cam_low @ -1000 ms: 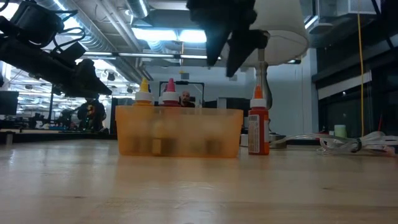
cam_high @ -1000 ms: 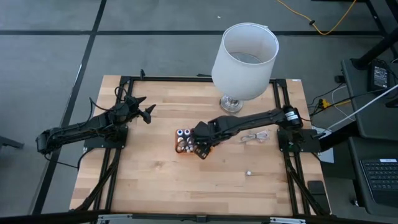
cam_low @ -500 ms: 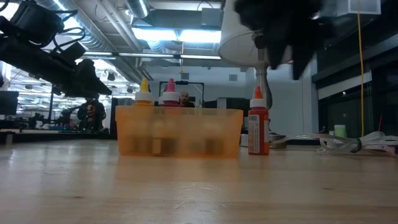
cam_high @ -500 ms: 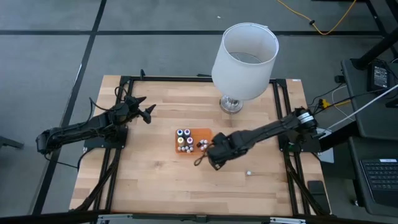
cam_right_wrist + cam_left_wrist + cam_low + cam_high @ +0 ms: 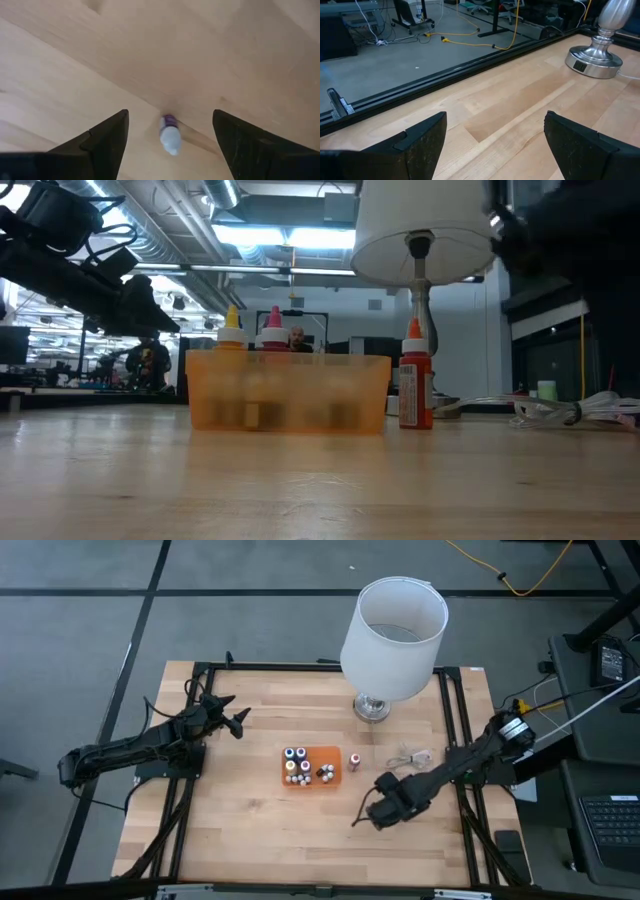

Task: Pick & Place food coloring
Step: Put the small purple food coloring bottle into the orange bin

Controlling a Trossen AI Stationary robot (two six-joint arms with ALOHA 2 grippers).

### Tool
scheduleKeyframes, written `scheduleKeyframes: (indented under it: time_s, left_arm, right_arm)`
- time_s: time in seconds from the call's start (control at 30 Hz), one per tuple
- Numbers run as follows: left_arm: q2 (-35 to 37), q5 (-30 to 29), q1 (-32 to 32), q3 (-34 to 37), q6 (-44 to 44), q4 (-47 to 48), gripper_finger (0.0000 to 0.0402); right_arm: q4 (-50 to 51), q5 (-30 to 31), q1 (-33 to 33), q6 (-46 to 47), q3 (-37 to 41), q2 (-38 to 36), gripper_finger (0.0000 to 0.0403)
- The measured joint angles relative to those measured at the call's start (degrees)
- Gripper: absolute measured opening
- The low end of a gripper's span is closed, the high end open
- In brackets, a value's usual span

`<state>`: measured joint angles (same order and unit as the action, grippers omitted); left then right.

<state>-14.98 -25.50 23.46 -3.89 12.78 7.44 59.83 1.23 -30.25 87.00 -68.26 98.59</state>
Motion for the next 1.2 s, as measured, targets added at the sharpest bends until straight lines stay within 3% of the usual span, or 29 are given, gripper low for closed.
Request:
scheduleKeyframes:
  time_s: [0.23, 0.6, 1.2]
  left_arm:
    - [0.0, 0.0, 0.0, 0.01, 0.0, 0.0, 0.0322]
    - [0.0, -0.02, 0.0, 0.01, 0.0, 0.0, 0.0324]
    - [0.0, -0.07, 0.0, 0.01, -0.01, 0.0, 0.0324]
  right_arm:
    - [-9.99, -2.95, -3.35, 4.4, 7.77, -0.13, 0.0289]
    - [-15.57, -3.45, -6.32, 7.28, 12.41, -0.15, 0.0284]
    - [-14.62, -0.89, -6.31, 7.09, 11.99, -0.13, 0.015]
